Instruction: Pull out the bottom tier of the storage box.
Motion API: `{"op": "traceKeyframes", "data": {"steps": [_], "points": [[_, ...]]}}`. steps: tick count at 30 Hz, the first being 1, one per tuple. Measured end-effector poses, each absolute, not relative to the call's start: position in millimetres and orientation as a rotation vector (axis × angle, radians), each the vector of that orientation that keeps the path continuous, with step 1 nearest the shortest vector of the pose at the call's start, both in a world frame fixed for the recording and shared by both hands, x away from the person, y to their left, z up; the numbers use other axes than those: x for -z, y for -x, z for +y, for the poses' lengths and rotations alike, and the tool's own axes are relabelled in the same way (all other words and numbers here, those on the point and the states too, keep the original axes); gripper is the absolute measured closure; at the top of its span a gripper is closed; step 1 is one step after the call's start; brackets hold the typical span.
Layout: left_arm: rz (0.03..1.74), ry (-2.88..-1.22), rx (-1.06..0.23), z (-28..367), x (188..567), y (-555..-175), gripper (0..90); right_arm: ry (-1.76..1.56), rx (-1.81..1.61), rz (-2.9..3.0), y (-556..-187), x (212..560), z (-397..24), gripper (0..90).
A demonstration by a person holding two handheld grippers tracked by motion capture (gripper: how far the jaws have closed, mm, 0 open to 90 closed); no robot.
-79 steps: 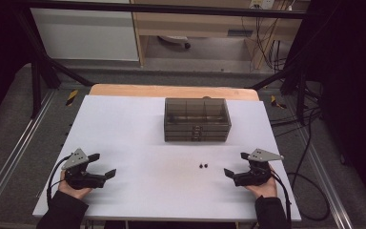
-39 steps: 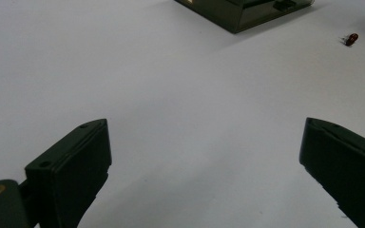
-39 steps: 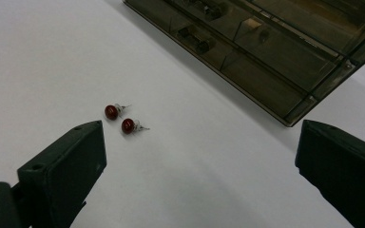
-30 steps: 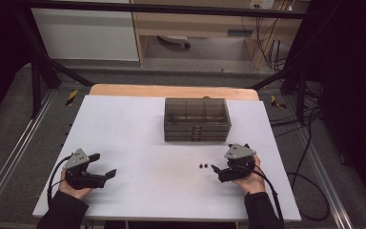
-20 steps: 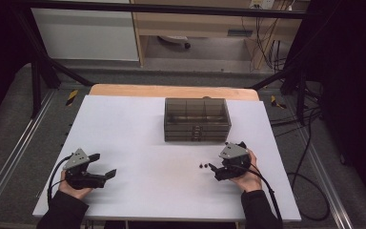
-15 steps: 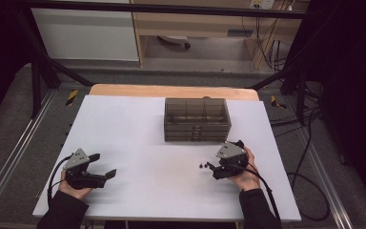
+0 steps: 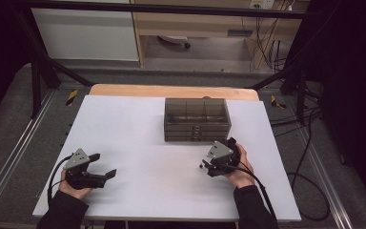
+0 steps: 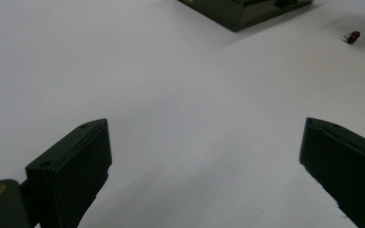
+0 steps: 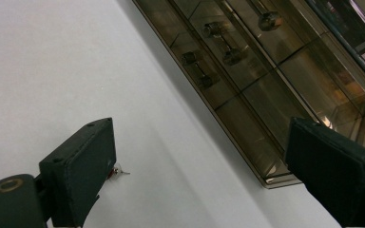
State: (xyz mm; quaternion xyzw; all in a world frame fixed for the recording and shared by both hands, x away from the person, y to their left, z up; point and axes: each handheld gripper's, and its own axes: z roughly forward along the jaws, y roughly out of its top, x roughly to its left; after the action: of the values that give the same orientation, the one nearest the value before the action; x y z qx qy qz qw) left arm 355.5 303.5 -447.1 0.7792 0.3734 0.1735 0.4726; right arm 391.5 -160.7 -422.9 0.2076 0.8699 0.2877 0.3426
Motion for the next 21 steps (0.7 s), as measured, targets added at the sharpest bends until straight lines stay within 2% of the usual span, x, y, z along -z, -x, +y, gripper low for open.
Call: {"op": "traceKeyframes", "data": {"steps": [21], "points": [[0.913, -1.909, -0.426, 303, 447, -355, 3.6, -0.383, -0.596, 2.211, -400, 431, -137, 23.8]]}}
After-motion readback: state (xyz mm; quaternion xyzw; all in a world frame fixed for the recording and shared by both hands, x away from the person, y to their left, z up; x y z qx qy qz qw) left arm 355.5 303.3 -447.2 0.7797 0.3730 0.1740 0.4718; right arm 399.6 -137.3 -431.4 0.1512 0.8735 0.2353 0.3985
